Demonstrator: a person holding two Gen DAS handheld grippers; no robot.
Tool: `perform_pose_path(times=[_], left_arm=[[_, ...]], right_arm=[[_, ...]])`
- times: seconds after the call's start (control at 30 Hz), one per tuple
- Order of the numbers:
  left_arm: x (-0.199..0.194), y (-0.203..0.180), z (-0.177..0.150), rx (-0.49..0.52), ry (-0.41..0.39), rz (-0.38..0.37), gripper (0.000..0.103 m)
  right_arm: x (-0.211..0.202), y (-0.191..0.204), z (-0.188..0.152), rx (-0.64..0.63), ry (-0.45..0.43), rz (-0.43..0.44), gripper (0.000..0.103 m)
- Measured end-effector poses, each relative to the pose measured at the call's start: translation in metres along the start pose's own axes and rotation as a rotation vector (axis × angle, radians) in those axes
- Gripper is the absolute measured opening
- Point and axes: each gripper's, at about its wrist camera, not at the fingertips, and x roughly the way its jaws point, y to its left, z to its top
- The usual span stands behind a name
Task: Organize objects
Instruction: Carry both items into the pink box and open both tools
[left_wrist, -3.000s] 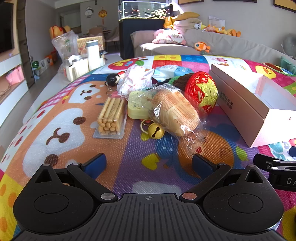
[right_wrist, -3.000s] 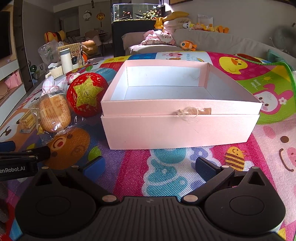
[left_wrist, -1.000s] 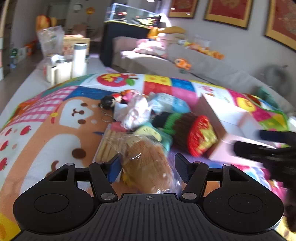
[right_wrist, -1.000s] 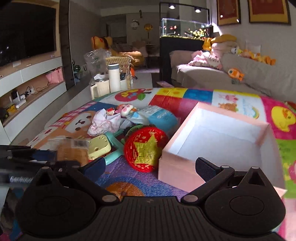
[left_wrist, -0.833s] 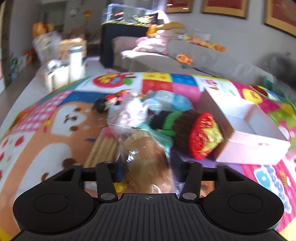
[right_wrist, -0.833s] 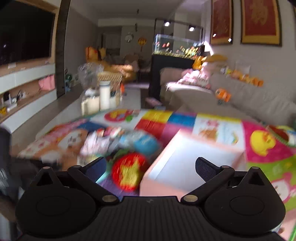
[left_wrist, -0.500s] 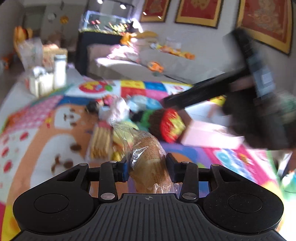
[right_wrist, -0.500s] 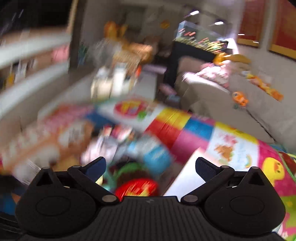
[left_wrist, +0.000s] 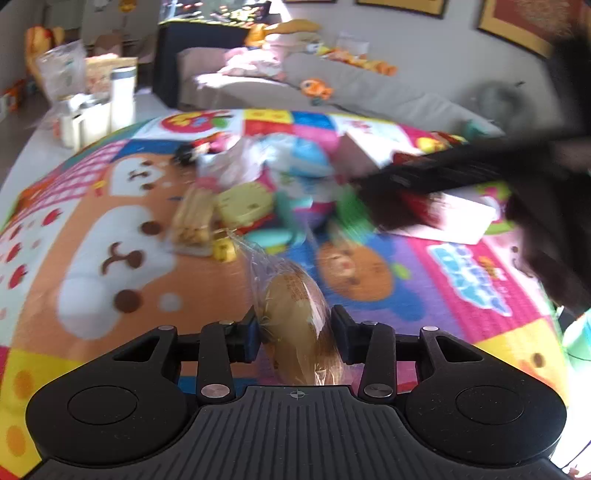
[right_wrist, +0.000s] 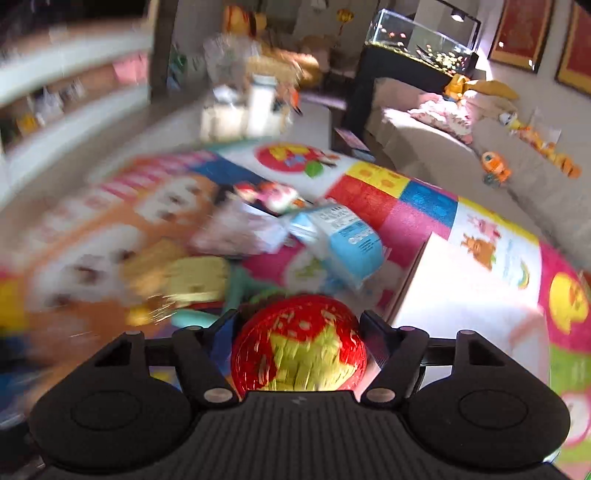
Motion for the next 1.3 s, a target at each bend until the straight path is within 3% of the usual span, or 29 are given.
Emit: perform_pose_path(times=[0.07, 0.13, 0.2, 0.3, 0.37, 0.43, 0.57, 0.7, 0.77, 0.83, 0.87, 1.0, 1.07, 1.13, 1.27, 1.3], left_arm=[[-0.005, -0.016, 0.004, 0.035, -0.027, -0.06, 0.043], [-0.011, -0.034, 0.014, 0.077, -0.065, -0.115, 0.043], [-0.014, -0.052, 0.029, 0.11, -0.11, -0.157, 0.043], [-0.007, -0.074, 0.054, 0.143, -0.172, -0.17, 0.043], [0.001, -0.082, 0.063, 0.145, -0.174, -0.165, 0.043], [0.007, -0.085, 0.061, 0.13, -0.148, -0.154, 0.043], [0.011, -0.084, 0.043, 0.132, -0.084, -0.145, 0.043], [0.014, -0.079, 0.034, 0.127, -0.019, -0.152, 0.043], [0.012, -0.079, 0.032, 0.13, 0.003, -0.158, 0.043], [0.009, -0.079, 0.035, 0.128, 0.009, -0.16, 0.043], [0.008, -0.079, 0.041, 0.122, -0.001, -0.164, 0.043], [0.016, -0.093, 0.094, 0.065, -0.119, -0.248, 0.043], [0.035, -0.104, 0.129, 0.015, -0.208, -0.285, 0.043], [0.064, -0.115, 0.157, -0.002, -0.248, -0.307, 0.044], [0.127, -0.132, 0.178, 0.056, -0.15, -0.119, 0.041], [0.133, -0.131, 0.176, 0.058, -0.143, -0.106, 0.041]], right_arm=[[-0.04, -0.008, -0.025, 0.035, -0.014, 0.052, 0.068], [-0.071, -0.018, -0.05, 0.062, -0.008, 0.046, 0.036], [-0.096, -0.034, -0.073, 0.116, -0.01, 0.024, 0.029], [-0.12, -0.061, -0.1, 0.191, -0.045, -0.021, 0.03], [-0.125, -0.074, -0.117, 0.254, -0.045, -0.01, 0.045], [-0.13, -0.077, -0.134, 0.281, -0.037, 0.046, 0.073], [-0.134, -0.052, -0.156, 0.156, -0.013, 0.166, 0.084], [-0.105, -0.022, -0.156, -0.022, 0.028, 0.068, 0.094], [-0.083, -0.019, -0.154, -0.053, 0.068, 0.038, 0.094], [-0.066, -0.021, -0.156, -0.047, 0.13, 0.037, 0.074], [-0.065, -0.022, -0.155, -0.044, 0.132, 0.037, 0.073], [-0.084, -0.039, -0.146, 0.022, 0.058, 0.041, 0.069], [-0.095, -0.053, -0.14, 0.061, 0.01, 0.02, 0.069], [-0.103, -0.067, -0.132, 0.099, -0.025, -0.015, 0.069], [-0.111, -0.098, -0.116, 0.168, -0.084, -0.113, 0.069], [-0.112, -0.105, -0.112, 0.192, -0.097, -0.129, 0.069]])
